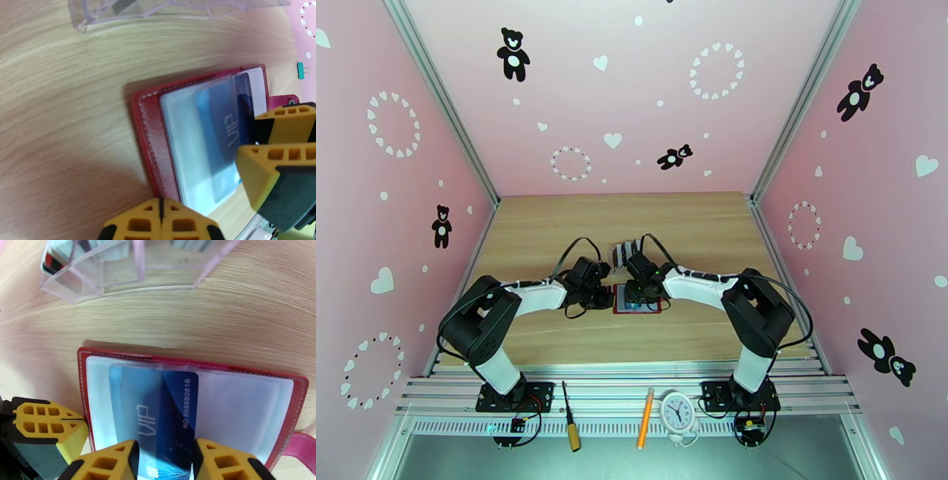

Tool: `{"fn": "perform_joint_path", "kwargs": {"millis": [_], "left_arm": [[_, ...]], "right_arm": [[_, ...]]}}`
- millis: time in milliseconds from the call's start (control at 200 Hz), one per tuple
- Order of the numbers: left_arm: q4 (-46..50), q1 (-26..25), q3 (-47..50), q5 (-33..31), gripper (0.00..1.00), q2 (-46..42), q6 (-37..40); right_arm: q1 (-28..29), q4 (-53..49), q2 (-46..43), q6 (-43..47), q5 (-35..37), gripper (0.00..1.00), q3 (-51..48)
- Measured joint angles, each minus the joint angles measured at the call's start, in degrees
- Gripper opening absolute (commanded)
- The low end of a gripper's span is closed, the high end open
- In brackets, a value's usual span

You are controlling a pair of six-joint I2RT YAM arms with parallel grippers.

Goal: Put the credit cards into the card holder

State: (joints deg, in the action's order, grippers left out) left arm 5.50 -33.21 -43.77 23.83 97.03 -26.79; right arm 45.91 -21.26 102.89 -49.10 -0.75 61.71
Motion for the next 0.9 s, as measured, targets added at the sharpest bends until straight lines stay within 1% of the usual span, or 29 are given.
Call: {"fn": "perform_joint_path", "kwargs": {"millis": [901], "left_arm": [[0.63,0.0,-0.35,-0.07,0.06,0.09,0.0]], "right_arm": [[1.88,-0.04,1.36,-0.02,-0.15,0.43,1.86]]}}
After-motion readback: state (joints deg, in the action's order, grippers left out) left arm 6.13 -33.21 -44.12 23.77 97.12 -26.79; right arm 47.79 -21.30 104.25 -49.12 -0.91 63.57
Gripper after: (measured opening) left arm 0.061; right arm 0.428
